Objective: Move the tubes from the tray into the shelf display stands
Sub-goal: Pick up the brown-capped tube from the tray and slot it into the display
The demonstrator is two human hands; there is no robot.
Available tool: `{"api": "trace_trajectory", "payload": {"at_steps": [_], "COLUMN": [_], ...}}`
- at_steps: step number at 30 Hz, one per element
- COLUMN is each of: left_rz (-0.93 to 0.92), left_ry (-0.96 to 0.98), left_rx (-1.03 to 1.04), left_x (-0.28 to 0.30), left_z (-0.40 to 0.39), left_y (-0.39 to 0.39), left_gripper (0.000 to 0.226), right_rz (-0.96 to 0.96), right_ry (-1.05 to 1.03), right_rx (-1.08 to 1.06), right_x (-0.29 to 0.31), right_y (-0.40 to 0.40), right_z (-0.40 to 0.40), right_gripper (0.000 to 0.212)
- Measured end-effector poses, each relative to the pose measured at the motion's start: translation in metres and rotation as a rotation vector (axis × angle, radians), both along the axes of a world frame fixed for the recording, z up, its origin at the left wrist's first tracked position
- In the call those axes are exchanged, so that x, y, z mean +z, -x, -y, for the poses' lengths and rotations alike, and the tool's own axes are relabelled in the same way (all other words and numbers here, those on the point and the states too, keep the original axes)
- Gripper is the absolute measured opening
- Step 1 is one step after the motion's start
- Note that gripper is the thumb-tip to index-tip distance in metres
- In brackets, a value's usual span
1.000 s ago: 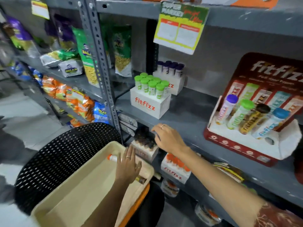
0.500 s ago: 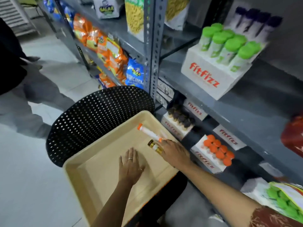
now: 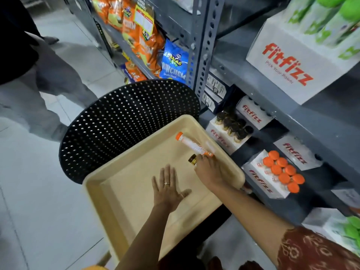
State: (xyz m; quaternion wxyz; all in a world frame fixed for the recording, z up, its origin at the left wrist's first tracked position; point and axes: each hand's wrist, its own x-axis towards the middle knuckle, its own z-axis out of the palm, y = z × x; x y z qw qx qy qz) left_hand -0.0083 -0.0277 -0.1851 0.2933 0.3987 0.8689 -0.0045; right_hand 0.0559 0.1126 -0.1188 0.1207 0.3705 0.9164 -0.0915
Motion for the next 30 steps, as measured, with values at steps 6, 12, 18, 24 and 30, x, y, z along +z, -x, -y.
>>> {"api": "trace_trajectory", "payload": {"at_steps": [6, 12, 18, 24, 30], "left_rz": [-0.017, -0.083, -0.224, -0.349, -0.339], "left_ry": [0.018, -0.025, -0.299, -0.655, -0.796], "left_rx": [-0.013, -0.108, -0.208, -0.359, -0.579], "left_x": [0.006, 0.044, 0.111, 0.182, 0.231], "left_z": [0.000, -0.013, -0.051, -0.097, -0.124], "left_y": [-0.001, -0.009, -0.023, -0.088, -0.186], "left_gripper": [0.099, 0.084, 0.071, 0.063, 0.055], "right_rz": [-0.073, -0.349, -0.758, -0.989, -1.063], "right_ry": [0.020, 0.072, -0.047, -0.265, -0.481], "right_rx": [-0.005, -0.109, -0.263, -0.393, -0.513], "right_x": [0.011, 0.061, 0.139, 0.219, 0.270], "right_y": [-0.004, -0.028, -0.073, -0.157, -0.257], "right_z": [-0.002, -0.010, -0.014, -0.020, -0.020], "right_gripper": [0.026, 0.033, 0.038, 0.022, 0.021]}}
